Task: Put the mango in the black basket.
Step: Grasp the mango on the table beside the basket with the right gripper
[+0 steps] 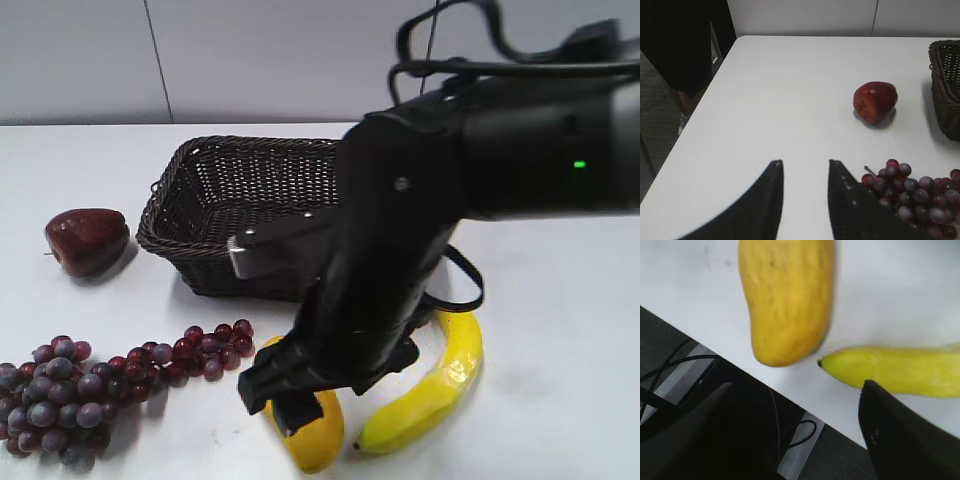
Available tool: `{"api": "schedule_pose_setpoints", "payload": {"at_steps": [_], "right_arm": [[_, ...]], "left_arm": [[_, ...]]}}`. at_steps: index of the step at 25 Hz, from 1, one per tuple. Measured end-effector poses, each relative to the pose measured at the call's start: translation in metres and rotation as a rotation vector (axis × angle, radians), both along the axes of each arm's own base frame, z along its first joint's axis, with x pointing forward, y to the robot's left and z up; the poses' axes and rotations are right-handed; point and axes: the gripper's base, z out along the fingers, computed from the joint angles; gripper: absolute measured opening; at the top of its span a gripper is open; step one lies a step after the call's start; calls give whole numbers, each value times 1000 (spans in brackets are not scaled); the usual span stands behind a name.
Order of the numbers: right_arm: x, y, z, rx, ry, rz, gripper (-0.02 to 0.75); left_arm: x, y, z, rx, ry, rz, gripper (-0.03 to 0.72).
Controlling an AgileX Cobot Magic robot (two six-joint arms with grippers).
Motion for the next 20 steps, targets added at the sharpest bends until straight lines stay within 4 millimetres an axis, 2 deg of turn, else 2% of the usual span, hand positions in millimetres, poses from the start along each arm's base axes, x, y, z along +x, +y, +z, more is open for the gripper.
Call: {"api": "schedule_pose_setpoints", "payload": {"at_steps": [2, 6, 12, 20], "right_arm": [[7, 14, -10, -9, 10, 2, 575], [18, 28, -22, -33, 27, 6, 575], [23, 34, -32, -54, 42, 8, 622], [22, 33, -47, -101, 85, -10, 630]], "left_arm": [[0, 0, 0, 0, 0, 0, 240], [0, 0, 0, 0, 0, 0, 240], [0, 0, 0, 0, 0, 0, 240], [0, 0, 0, 0, 0, 0, 240]]}}
